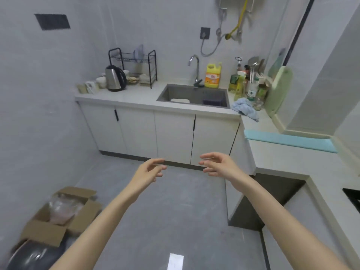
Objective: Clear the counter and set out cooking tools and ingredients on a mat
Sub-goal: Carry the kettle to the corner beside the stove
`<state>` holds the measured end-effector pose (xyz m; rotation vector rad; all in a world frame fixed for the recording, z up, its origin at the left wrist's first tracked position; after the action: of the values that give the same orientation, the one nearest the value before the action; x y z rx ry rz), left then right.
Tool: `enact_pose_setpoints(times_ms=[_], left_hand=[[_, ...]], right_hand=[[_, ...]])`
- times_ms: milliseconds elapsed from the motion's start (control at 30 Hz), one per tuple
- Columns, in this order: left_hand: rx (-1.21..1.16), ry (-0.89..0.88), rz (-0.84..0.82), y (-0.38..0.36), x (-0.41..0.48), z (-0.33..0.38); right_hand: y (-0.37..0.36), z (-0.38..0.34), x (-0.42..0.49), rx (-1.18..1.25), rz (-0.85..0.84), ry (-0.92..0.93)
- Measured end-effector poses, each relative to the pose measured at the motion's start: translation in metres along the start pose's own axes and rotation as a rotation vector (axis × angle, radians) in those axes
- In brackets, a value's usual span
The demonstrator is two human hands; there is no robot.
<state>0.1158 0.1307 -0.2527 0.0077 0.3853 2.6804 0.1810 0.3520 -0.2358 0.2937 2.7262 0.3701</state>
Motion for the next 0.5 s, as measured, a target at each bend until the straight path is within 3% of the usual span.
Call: enact_pose_setpoints(times_ms=[500], left_hand=[[0.040, -0.001, 0.298, 0.220, 0.226, -0.013]], right_hand=[[-0.134, -0.178, 0.288, 0.001, -0.210, 0.176]])
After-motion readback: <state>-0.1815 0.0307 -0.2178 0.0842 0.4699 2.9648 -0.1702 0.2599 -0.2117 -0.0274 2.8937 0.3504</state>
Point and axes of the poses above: each hand's wrist, its own x-axis towards the middle knuckle, its own y-axis out of the back of the hand, z = x × y, the point moved 9 cm from there along x, towards the middle knuckle, and after that the axes turned 7 degrees about -y, right-handed, at the moved point
